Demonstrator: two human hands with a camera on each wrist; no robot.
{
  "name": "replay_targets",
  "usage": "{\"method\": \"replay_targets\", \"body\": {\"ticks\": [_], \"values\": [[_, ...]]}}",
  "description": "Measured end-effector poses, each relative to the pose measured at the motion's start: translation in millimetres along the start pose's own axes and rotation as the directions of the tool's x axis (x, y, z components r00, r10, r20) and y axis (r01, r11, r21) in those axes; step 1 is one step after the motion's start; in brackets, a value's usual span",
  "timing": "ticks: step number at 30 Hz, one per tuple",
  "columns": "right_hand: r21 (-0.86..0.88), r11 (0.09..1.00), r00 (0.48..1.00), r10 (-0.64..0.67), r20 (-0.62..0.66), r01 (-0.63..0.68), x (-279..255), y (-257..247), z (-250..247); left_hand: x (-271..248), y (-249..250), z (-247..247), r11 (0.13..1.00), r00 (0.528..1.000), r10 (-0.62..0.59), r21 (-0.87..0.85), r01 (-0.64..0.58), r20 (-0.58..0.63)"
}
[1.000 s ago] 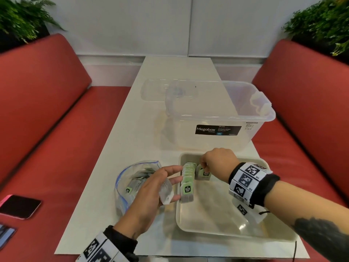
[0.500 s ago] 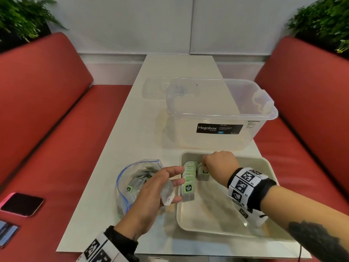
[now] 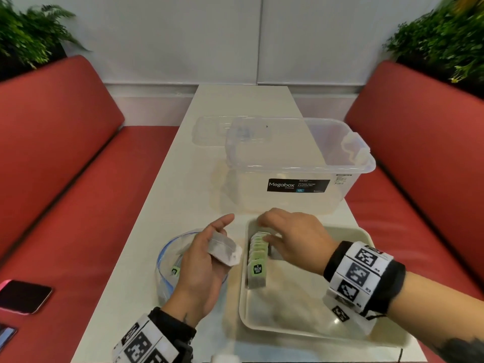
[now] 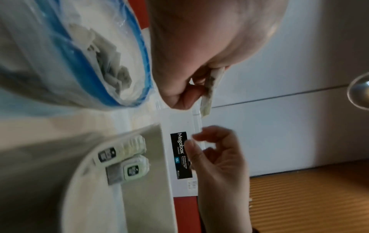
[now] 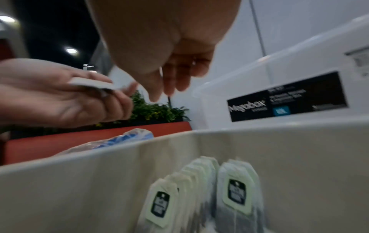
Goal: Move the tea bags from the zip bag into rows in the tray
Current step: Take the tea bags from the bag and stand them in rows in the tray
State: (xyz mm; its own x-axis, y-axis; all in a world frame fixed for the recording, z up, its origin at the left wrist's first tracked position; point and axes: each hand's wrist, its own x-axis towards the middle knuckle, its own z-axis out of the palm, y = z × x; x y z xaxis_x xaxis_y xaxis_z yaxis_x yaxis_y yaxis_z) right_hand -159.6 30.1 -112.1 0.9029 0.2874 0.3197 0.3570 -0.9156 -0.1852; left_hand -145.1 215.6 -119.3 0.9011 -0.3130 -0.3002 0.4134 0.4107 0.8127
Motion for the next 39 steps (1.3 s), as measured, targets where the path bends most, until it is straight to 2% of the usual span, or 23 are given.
{"method": "replay_targets", "body": {"ticks": [2,3,5,7,10,13,15,18,21,23,25,28,30,35,39], "values": [[0.012,0.971,0.969,-0.239,-0.058,0.24,-2.8,-11.3,-3.3,2.6,1.5,4.0,0.992,0.999,-0.053,-0.114,0.053,0.001],[0.017,0.953,0.952,-0.3,-0.067,0.302,-2.4,-15.9,-4.4,3.7,1.5,5.1,0.986,0.997,-0.081,-0.143,0.082,0.009],[0.017,0.934,0.929,-0.354,-0.107,0.358,-0.2,-25.7,-7.5,6.0,0.0,5.3,0.977,0.99,-0.136,-0.159,0.139,0.031],[0.029,0.935,0.929,-0.348,-0.128,0.354,3.1,-29.8,-11.2,6.6,-0.5,4.7,0.971,0.983,-0.176,-0.152,0.183,0.054],[0.111,0.97,0.974,-0.205,-0.101,0.216,12.2,-31.1,-23.4,7.8,-2.9,0.1,0.983,0.983,-0.171,-0.06,0.175,0.066],[0.296,0.955,1.0,0.017,0.016,-0.021,25.4,-28.2,-39.7,3.6,-1.1,-2.7,0.979,0.992,0.006,0.202,-0.031,0.123],[0.308,0.947,0.992,0.057,0.112,-0.089,33.3,-26.6,-47.3,-2.3,2.7,1.9,0.896,0.97,0.092,0.406,-0.179,0.225],[0.171,0.982,0.977,0.036,0.209,-0.073,40.9,-29.5,-54.3,-3.8,6.1,9.8,0.822,0.958,0.162,0.504,-0.264,0.238],[0.065,0.998,0.967,-0.003,0.255,-0.014,44.4,-34.8,-57.9,1.2,6.2,11.4,0.823,0.965,0.152,0.513,-0.243,0.215],[0.079,0.997,0.966,-0.011,0.258,-0.009,45.5,-37.7,-60.8,2.0,5.9,13.0,0.815,0.962,0.155,0.522,-0.253,0.225],[0.155,0.986,0.974,0.02,0.226,-0.056,46.1,-38.5,-62.5,1.8,5.5,14.8,0.84,0.96,0.174,0.475,-0.261,0.22],[0.247,0.954,0.974,0.127,0.188,-0.172,45.2,-35.4,-64.0,3.3,4.4,17.0,0.925,0.972,0.151,0.321,-0.203,0.18],[0.273,0.94,0.971,0.159,0.177,-0.203,42.8,-32.8,-63.8,5.6,4.1,17.2,0.952,0.976,0.155,0.24,-0.188,0.15],[0.312,0.912,0.96,0.219,0.172,-0.264,37.7,-29.9,-63.8,4.2,3.1,18.8,0.944,0.967,0.15,0.263,-0.202,0.205],[0.452,0.822,0.936,0.263,0.235,-0.345,34.5,-31.0,-64.9,6.0,1.6,19.0,0.945,0.966,0.168,0.246,-0.215,0.197]]}}
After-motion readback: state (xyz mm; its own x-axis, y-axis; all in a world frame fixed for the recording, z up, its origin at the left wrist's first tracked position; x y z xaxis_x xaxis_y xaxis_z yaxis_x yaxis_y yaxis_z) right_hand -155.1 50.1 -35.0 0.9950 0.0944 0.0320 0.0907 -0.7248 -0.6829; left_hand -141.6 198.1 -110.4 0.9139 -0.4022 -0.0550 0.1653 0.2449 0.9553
